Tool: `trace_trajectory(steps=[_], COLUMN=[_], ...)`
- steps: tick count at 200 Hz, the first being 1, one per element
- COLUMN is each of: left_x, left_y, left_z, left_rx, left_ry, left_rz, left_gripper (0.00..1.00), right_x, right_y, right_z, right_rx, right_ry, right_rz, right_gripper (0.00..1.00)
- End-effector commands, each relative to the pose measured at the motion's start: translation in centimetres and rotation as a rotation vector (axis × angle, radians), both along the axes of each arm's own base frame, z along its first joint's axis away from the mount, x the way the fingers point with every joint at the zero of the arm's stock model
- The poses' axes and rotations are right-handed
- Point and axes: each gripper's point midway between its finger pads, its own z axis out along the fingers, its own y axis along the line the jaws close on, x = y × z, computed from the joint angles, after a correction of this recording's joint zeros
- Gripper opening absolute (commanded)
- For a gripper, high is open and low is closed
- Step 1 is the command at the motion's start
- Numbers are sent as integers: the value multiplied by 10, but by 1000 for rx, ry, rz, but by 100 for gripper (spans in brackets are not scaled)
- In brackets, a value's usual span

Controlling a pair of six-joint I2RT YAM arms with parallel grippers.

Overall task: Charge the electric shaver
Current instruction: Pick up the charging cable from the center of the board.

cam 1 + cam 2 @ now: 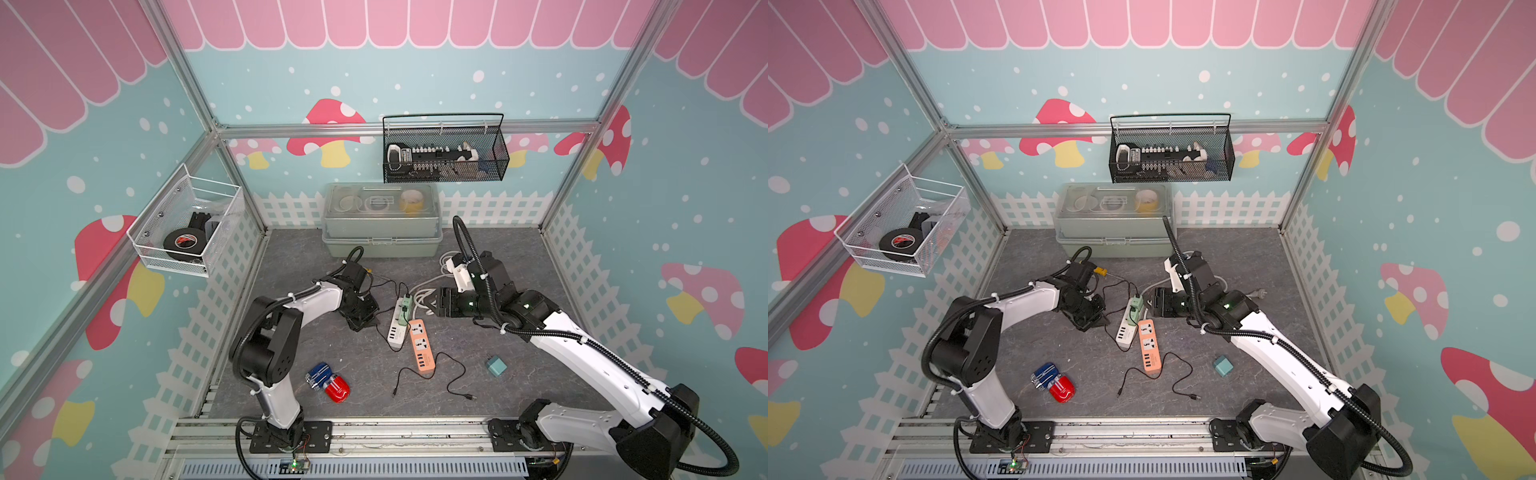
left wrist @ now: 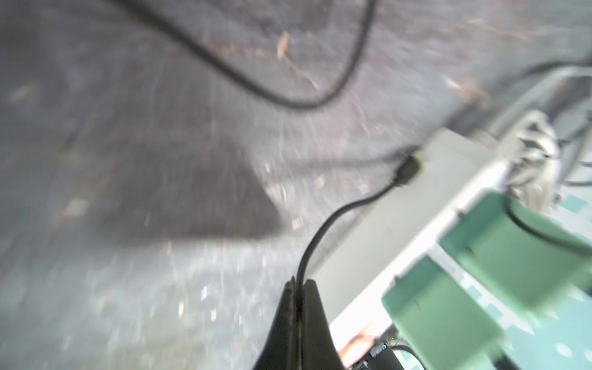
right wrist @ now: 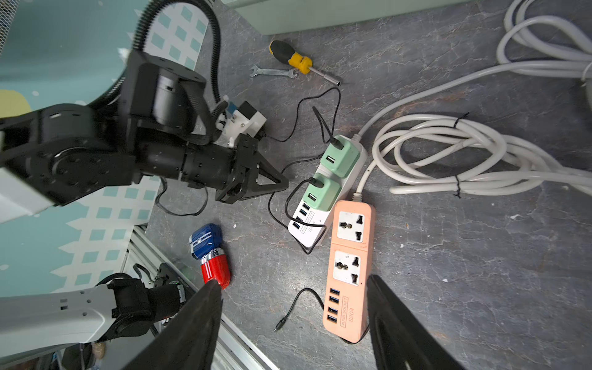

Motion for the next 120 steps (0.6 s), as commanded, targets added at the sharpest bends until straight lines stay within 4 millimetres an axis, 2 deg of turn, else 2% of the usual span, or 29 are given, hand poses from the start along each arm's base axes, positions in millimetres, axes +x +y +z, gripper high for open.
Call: trace_trajectory(steps=[1, 15, 23, 41, 82, 120], left_x=[1, -1, -8, -12, -12, -11], left_y=[1, 6, 0, 3, 6, 6], left_z=[47, 66, 74, 87, 109, 123], left_rx=[-20, -19, -15, -4, 10, -9], left_ry=[-137, -197, -230, -285, -382, -418], left_rz=[37, 57, 33, 43, 78, 104], left_gripper=[0, 0, 0, 0, 0, 0], right_x=[4, 9, 12, 21, 39, 32], right_y=[19, 35, 44, 64, 109, 114], right_z=[-6, -12, -14, -17, -7, -34], right_rx=[58, 92, 105, 118, 281, 334], right_ry=[47, 117, 162, 281, 483, 674], right_rz=[23, 23, 22, 5, -76, -205], right_gripper=[69, 68, 67, 64, 64, 63])
